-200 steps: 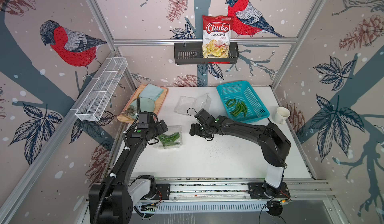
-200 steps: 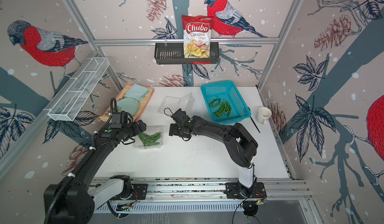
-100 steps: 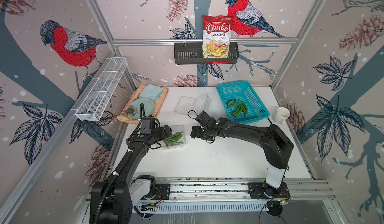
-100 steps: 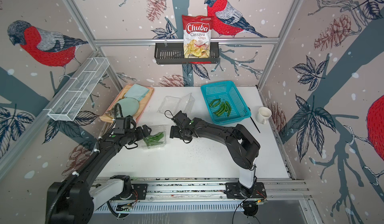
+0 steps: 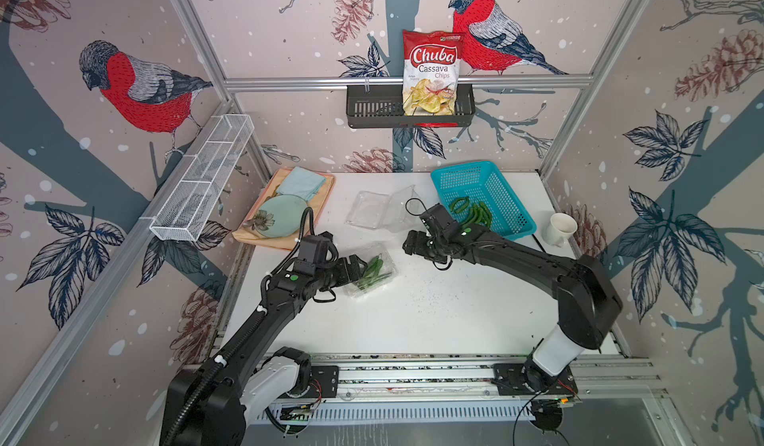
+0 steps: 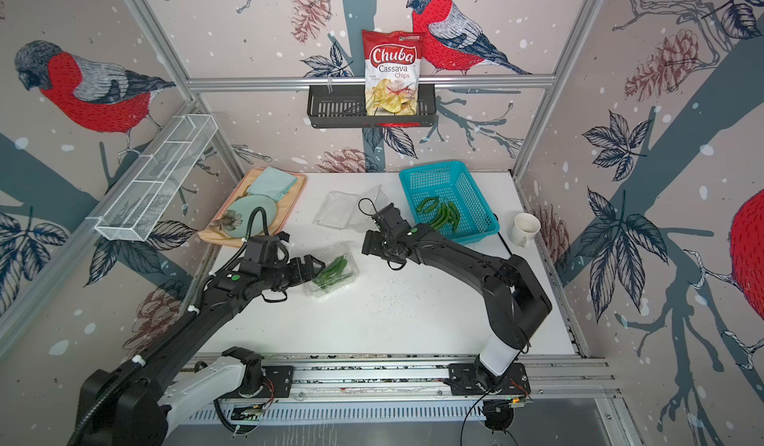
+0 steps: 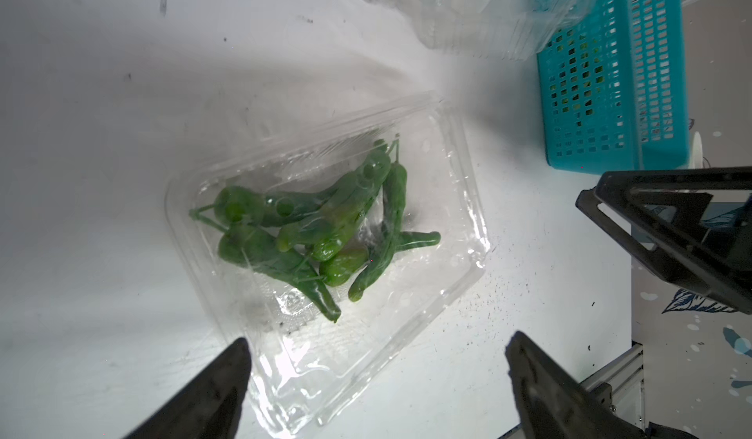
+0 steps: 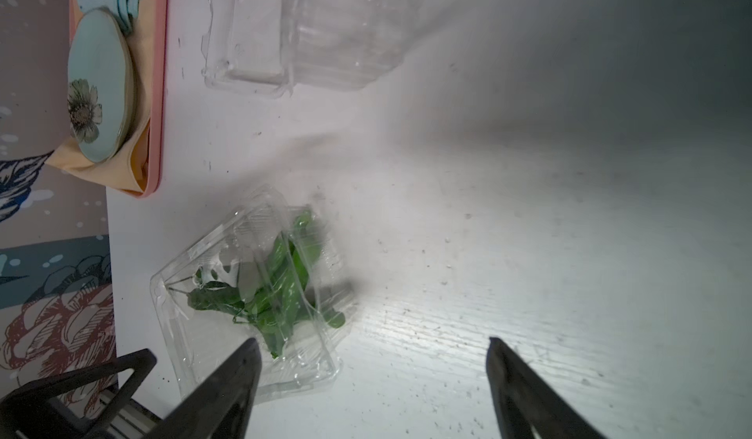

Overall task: Take small green peppers out of containers
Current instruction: Adjust the packing box at the center of the board.

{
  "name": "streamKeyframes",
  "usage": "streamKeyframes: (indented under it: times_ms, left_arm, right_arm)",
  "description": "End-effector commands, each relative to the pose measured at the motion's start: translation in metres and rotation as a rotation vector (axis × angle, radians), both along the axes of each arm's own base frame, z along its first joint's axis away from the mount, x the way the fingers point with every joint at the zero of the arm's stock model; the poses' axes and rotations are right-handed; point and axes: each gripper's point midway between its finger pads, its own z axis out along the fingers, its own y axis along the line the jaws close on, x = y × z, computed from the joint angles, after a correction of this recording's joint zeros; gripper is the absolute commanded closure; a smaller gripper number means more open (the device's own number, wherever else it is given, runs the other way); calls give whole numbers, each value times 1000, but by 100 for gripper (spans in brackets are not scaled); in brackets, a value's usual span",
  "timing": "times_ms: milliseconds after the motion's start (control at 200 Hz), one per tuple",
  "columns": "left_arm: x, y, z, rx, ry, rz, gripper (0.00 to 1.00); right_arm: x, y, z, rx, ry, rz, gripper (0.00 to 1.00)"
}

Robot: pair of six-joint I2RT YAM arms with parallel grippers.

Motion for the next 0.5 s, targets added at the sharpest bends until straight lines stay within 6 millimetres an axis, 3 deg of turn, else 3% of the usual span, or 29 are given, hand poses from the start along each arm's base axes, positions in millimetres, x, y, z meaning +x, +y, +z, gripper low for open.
streamKeyframes:
  times_ms: [0,105,210,250,370,495]
  left_arm:
    - [-3,29,1,186,31,45,14]
    - [14,24,19,184,-46,25,14]
    - [37,16,21,192,-53,-2,6]
    - [47,10,21,186,-55,-20,2]
    - [75,-19,13,124,-20,-130,2]
    - [88,-41,-8,69,24,-228,2]
  right_arm:
    - [-4,-23,0,-12,-15,-12,14]
    - [-21,-35,-6,27,5,-13,14]
    - [-43,-29,-16,82,32,1,15]
    - [-52,-23,-20,99,40,7,15]
    - [-73,2,-30,160,75,34,15]
    - [-85,34,-36,258,96,72,18]
